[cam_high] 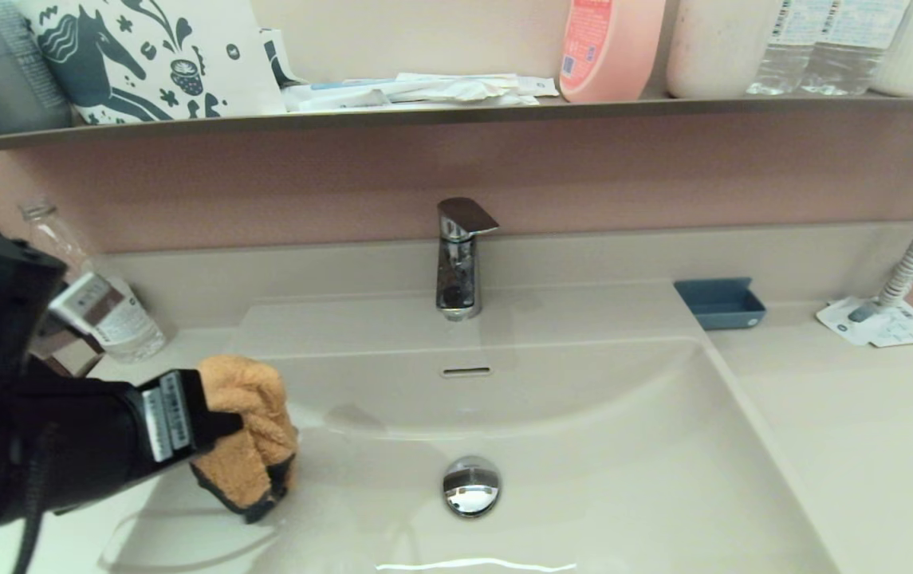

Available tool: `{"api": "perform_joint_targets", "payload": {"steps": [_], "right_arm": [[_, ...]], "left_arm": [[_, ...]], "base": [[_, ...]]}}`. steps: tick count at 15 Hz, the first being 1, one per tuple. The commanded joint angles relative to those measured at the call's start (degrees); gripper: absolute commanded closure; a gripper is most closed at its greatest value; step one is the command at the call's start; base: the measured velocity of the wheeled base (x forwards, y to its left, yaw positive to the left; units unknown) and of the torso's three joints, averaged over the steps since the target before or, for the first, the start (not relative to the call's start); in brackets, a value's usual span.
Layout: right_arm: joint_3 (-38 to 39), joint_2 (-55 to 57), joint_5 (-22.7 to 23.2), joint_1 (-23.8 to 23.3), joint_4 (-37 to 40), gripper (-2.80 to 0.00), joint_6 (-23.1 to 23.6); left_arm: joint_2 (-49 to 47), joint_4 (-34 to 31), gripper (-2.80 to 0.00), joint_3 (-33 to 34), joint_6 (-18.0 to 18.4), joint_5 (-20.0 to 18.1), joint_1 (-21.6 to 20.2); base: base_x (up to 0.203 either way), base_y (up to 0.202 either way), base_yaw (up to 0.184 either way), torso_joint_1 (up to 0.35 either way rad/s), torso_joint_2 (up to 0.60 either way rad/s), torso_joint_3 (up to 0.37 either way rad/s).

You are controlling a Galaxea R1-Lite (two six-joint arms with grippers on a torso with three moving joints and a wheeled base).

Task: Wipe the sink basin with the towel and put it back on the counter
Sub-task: Wipe the sink

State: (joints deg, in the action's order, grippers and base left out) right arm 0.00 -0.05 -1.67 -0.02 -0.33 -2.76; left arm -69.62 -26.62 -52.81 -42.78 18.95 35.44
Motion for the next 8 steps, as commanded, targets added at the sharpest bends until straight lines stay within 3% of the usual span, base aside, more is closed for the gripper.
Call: {"api": "perform_joint_targets", "payload": {"steps": [1, 3, 6, 8], "right_arm": [[0.0, 0.0, 0.0, 0.0, 0.0, 0.00, 0.0], [0.0, 0.0, 0.0, 0.0, 0.0, 0.00, 0.0], [0.0, 0.0, 0.0, 0.0, 0.0, 0.00, 0.0], [0.0, 0.0, 0.0, 0.0, 0.0, 0.00, 0.0]], "left_arm": [[-4.1, 5.8, 0.00, 5.7, 2.1, 0.8, 2.0], [-7.4, 15.3, 0.00, 11.2, 6.9, 1.1, 2.2], [-13.4, 20.6, 0.00, 14.5, 8.3, 1.7, 2.1], [-18.0, 28.4, 0.00, 17.3, 10.6, 1.7, 1.9]], "base": [[0.000, 0.000, 0.000, 0.000, 0.00, 0.000], [0.000, 0.000, 0.000, 0.000, 0.00, 0.000], [0.000, 0.000, 0.000, 0.000, 0.00, 0.000], [0.000, 0.000, 0.000, 0.000, 0.00, 0.000]]}}
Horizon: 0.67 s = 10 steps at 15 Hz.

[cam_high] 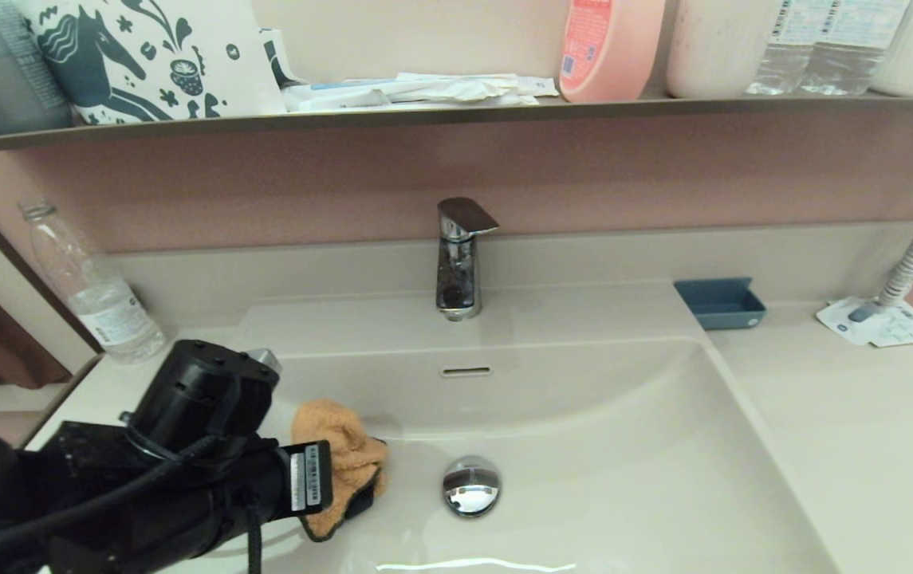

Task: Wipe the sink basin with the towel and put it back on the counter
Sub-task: Wipe the sink

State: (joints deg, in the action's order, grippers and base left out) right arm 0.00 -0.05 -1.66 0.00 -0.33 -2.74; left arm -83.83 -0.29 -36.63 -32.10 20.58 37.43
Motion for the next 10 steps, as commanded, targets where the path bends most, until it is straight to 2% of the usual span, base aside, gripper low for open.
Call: {"api": "perform_joint_targets", "payload": {"steps": [1, 4, 7, 10], "right_arm": [[0.0, 0.0, 0.0, 0.0, 0.0, 0.00, 0.0], [0.0, 0.0, 0.0, 0.0, -0.1, 0.00, 0.0], [0.0, 0.0, 0.0, 0.0, -0.1, 0.00, -0.1], [0.0, 0.0, 0.0, -0.1, 0.0, 0.00, 0.0]], "left_arm": [[-6.1, 6.7, 0.00, 2.2, 1.0, 0.1, -0.3], [-13.4, 15.8, 0.00, 3.7, 1.9, 1.0, -0.3], [-18.3, 17.9, 0.00, 1.8, 1.4, 2.5, 1.1], [-24.5, 19.0, 0.00, -1.1, -2.9, 7.5, 4.7]], "base": [[0.000, 0.000, 0.000, 0.000, 0.00, 0.000], [0.000, 0.000, 0.000, 0.000, 0.00, 0.000], [0.000, 0.000, 0.000, 0.000, 0.00, 0.000], [0.000, 0.000, 0.000, 0.000, 0.00, 0.000]]}}
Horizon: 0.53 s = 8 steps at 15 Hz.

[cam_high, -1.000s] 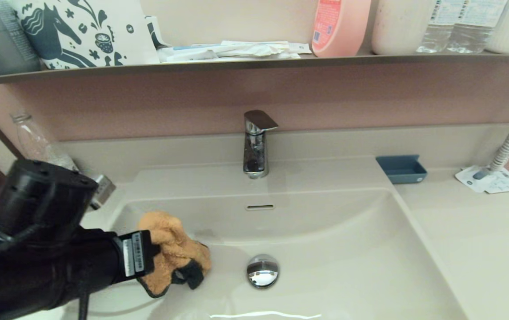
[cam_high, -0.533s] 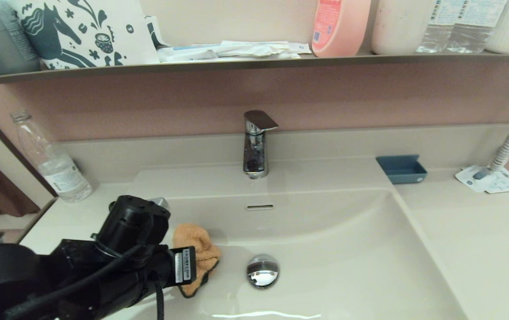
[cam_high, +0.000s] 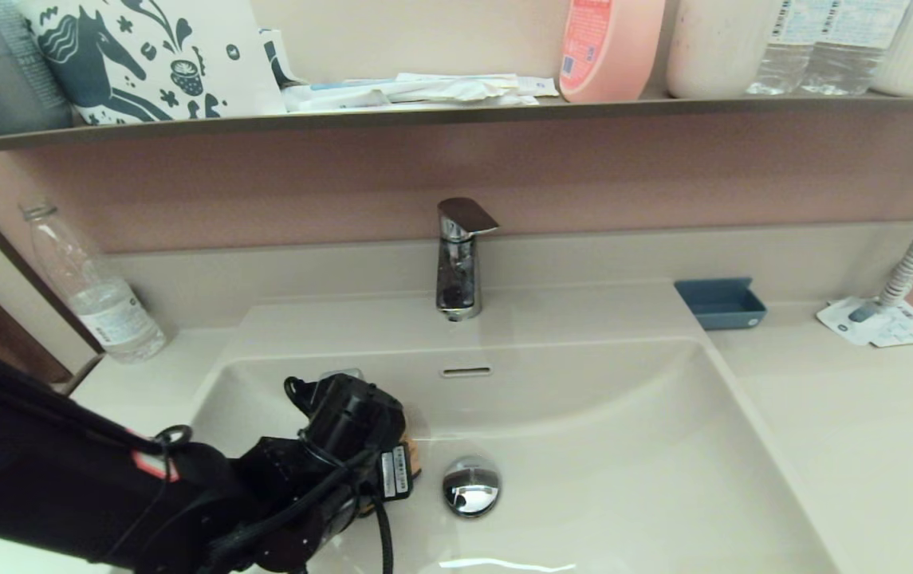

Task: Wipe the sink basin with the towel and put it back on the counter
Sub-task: Wipe the sink

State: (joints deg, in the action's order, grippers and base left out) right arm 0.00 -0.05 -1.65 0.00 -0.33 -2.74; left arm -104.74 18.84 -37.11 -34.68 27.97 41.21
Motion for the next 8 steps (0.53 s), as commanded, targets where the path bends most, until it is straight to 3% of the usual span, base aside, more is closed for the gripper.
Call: {"api": "perform_joint_targets", "payload": {"steps": [1, 8], "right_arm": [[0.0, 0.0, 0.0, 0.0, -0.1, 0.00, 0.0], [0.0, 0.0, 0.0, 0.0, 0.0, 0.00, -0.1]], "left_arm": [[-4.4, 0.1, 0.00, -1.5, -1.0, 0.6, 2.3], [-9.2, -1.6, 0.00, -10.4, -1.3, 3.9, 8.7]], "base": [[0.000, 0.000, 0.000, 0.000, 0.00, 0.000], [0.000, 0.000, 0.000, 0.000, 0.00, 0.000]]}}
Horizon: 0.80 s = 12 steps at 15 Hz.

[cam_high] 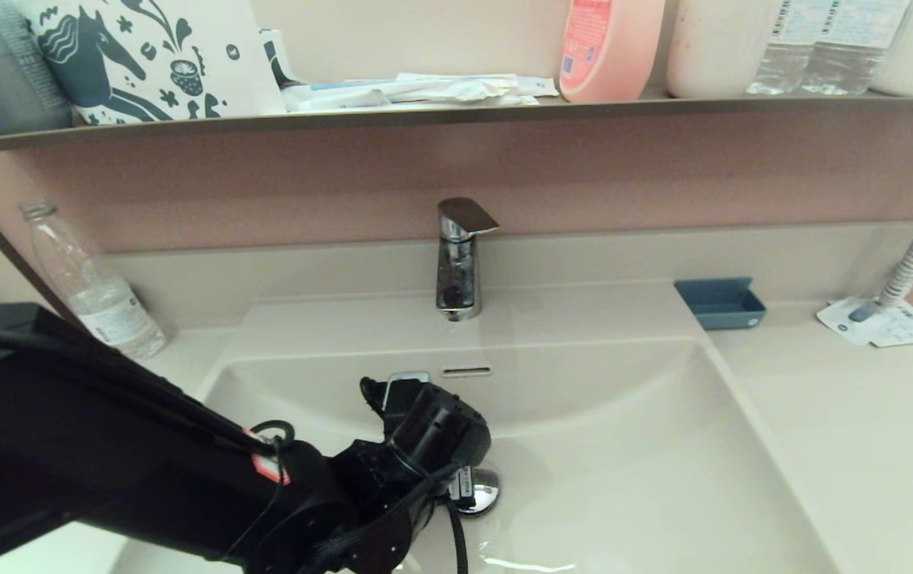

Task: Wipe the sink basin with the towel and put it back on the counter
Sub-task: Wipe the sink

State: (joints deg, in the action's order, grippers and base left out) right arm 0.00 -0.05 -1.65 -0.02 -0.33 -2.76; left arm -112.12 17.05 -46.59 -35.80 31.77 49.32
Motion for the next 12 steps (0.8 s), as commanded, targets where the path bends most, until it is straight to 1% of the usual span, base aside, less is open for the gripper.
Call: {"api": "perform_joint_targets", "payload": {"steps": [1, 4, 7, 9, 12], "right_arm": [[0.0, 0.0, 0.0, 0.0, 0.0, 0.00, -0.1], [0.0, 0.0, 0.0, 0.0, 0.0, 0.00, 0.0], [0.0, 0.0, 0.0, 0.0, 0.0, 0.00, 0.0], [0.0, 0.0, 0.0, 0.0, 0.0, 0.00, -0.1], [0.0, 0.0, 0.0, 0.0, 0.0, 0.00, -0.1]], "left_arm": [[-3.3, 0.3, 0.00, -2.5, -0.3, 0.2, 1.3], [-5.1, -1.1, 0.00, -8.4, -0.2, 0.4, 4.2], [-7.7, -6.1, 0.00, -15.5, -0.5, 0.3, 7.4], [-9.6, -7.3, 0.00, -18.4, -0.6, 0.4, 9.4], [-13.3, -9.2, 0.00, -24.3, -0.7, 1.5, 13.3]], "base": [[0.000, 0.000, 0.000, 0.000, 0.00, 0.000], [0.000, 0.000, 0.000, 0.000, 0.00, 0.000], [0.000, 0.000, 0.000, 0.000, 0.00, 0.000], [0.000, 0.000, 0.000, 0.000, 0.00, 0.000], [0.000, 0.000, 0.000, 0.000, 0.00, 0.000]]}}
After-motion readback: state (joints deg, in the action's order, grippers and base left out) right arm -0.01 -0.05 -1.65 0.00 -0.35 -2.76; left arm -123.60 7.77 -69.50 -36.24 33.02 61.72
